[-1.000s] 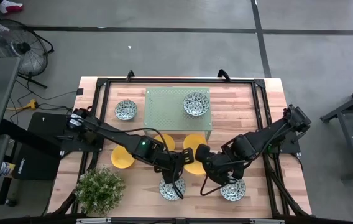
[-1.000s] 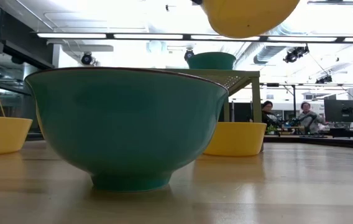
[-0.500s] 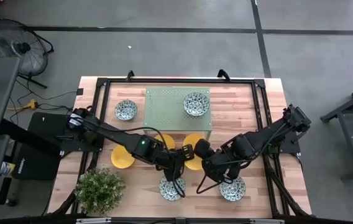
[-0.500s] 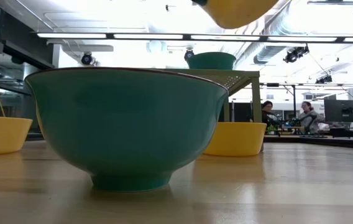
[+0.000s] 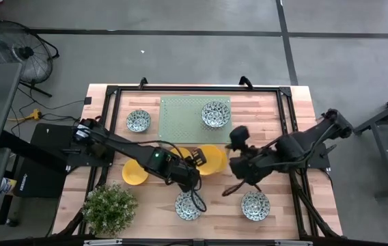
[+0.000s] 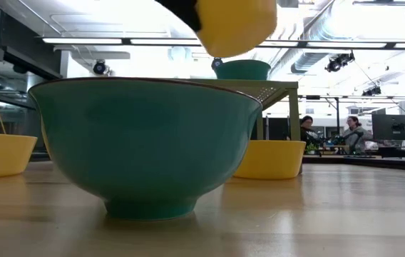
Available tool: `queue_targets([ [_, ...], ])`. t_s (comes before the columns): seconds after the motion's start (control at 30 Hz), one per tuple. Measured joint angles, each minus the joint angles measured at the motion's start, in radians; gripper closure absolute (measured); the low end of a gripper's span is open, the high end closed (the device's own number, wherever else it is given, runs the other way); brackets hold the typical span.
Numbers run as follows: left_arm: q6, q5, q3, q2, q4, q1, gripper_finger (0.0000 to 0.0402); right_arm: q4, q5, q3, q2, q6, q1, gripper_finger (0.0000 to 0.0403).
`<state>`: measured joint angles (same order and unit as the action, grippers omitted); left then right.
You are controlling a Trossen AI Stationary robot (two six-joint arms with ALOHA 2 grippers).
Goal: Pick & Place Mini bowls
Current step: Put the yellow bowl on the shelf
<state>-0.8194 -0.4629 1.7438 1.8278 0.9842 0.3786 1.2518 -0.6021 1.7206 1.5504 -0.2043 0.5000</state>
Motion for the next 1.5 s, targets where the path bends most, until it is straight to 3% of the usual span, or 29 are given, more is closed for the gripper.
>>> queue_targets([
  [0.33,0.273,0.025,0.23,0.0,0.409,-0.065,0.0401,0.104,0.055,0.0,-0.065,0.596,-0.031,0.0185],
  [0.57,0.382,0.152,0.289,-0.001,0.589,-0.214,0.0401,0.235,0.078,-0.002,-0.067,0.837,-0.061,0.0191],
  [0.77,0.451,0.233,0.29,0.0,0.587,-0.356,0.0401,0.301,0.05,-0.002,-0.067,0.949,-0.069,0.0188],
  [1.03,0.438,0.192,0.29,0.0,0.587,-0.474,0.0401,0.304,0.026,-0.002,-0.067,0.994,-0.069,0.0187],
  [1.5,0.431,0.18,0.175,0.001,0.587,-0.49,0.0401,0.304,0.007,-0.002,-0.067,1.072,-0.069,0.0187],
])
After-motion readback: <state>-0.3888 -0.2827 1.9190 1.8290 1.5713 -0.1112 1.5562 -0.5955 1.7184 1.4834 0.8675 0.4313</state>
